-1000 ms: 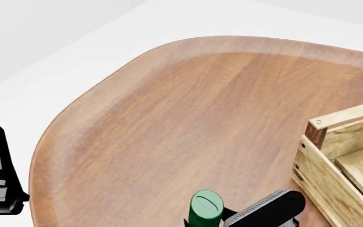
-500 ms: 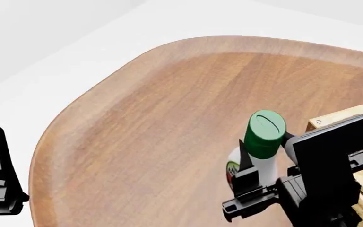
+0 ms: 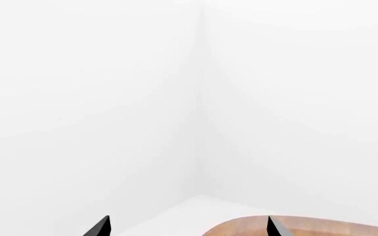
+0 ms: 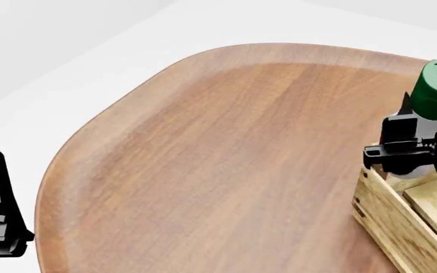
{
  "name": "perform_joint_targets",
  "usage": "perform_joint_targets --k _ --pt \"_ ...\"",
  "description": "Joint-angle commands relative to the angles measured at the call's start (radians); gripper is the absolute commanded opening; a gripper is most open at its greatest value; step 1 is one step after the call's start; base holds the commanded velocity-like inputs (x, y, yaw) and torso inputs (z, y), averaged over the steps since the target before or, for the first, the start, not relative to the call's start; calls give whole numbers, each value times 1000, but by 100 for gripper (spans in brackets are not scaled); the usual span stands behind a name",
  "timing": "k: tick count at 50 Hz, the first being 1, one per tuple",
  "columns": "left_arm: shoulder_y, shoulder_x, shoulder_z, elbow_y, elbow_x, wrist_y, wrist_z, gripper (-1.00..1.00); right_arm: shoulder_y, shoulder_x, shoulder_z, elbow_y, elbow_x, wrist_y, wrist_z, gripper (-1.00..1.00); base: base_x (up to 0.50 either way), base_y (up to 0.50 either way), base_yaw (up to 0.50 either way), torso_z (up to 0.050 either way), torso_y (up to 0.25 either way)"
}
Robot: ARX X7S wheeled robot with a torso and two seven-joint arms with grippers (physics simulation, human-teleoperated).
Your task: Pick up the salad dressing and put it in the tray.
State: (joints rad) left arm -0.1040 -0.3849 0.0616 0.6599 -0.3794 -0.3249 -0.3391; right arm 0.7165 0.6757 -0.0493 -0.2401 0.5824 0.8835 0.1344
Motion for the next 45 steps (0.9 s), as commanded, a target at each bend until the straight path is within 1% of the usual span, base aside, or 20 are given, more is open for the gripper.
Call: perform_joint_targets --k 1,3,4,5,17,24,28,34,45 --pt "-1 -3 3 0 -1 2 -3 100 85 5 25 191 -95 -67 25 -100 0 0 0 0 0" --pt "-1 -3 4 0 -1 2 -3 100 85 5 24 191 -95 -67 25 -100 0 0 0 0 0" --pt "1 -3 4 -4 0 5 -3 100 109 6 23 268 -126 -92 37 -100 0 0 0 0 0" --pt "1 -3 4 -4 0 5 -3 100 116 4 27 286 -124 -90 37 -100 0 0 0 0 0" --pt "3 -3 11 -7 3 11 -6 100 170 18 22 437 -195 -130 80 -100 0 0 0 0 1" --pt "3 -5 13 -6 2 12 -8 100 221 9 10 568 -242 -185 100 -100 0 0 0 0 0" --pt "3 -6 13 -6 2 12 -10 100 269 -4 -25 698 -290 -247 103 -100 0 0 0 0 0" --pt "1 -7 13 -7 1 12 -12 100 311 -16 -34 831 -318 -309 109 -100 0 0 0 0 0" --pt "1 -8 19 -6 0 14 -14 100 409 -55 -56 1166 -372 -510 99 -100 0 0 0 0 1"
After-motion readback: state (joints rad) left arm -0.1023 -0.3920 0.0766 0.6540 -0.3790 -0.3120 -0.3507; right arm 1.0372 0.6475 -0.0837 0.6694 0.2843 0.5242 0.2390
